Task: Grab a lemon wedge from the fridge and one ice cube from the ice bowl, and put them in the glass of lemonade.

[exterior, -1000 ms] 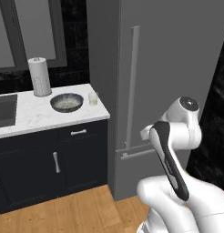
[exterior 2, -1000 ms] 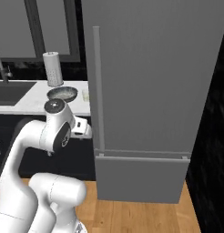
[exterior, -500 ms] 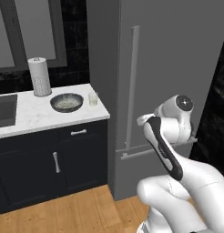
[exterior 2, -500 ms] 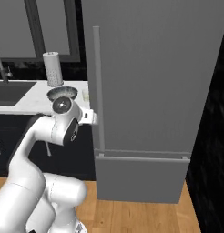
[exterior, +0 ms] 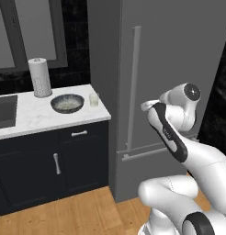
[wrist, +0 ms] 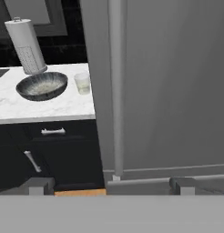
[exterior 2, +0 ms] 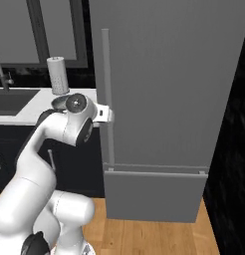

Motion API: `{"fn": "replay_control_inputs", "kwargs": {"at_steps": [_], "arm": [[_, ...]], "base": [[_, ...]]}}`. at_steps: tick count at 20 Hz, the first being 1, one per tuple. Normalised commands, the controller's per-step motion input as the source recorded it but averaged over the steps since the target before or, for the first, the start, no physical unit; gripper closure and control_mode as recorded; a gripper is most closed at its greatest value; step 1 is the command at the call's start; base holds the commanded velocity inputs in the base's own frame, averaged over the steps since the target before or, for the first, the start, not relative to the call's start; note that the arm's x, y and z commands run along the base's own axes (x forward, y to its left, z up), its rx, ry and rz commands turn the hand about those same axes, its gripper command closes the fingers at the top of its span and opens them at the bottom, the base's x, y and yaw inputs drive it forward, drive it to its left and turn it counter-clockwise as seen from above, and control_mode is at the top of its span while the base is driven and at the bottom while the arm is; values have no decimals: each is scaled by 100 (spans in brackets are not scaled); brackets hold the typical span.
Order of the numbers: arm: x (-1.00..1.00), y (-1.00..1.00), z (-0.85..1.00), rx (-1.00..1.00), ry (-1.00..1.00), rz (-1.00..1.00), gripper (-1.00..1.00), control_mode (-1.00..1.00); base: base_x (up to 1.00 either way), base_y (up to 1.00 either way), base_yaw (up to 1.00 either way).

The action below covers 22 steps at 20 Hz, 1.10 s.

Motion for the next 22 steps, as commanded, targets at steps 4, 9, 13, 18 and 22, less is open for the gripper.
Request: {"fn": "replay_control_inputs", "kwargs": {"at_steps": [4,9,13,18,22], "arm": [[22,0,29,3,-27,0,-100,-100],[5,5,23,0,-26,0,-100,-100],[28,1,15,0,-14,0,-100,-100],[51,0,14,0,0,0,-100,-100],[66,0,1,0,0,0,-100,-100]], "base": [[0,0,0],[0,0,0],[0,0,0],[0,0,0],[0,0,0]]}}
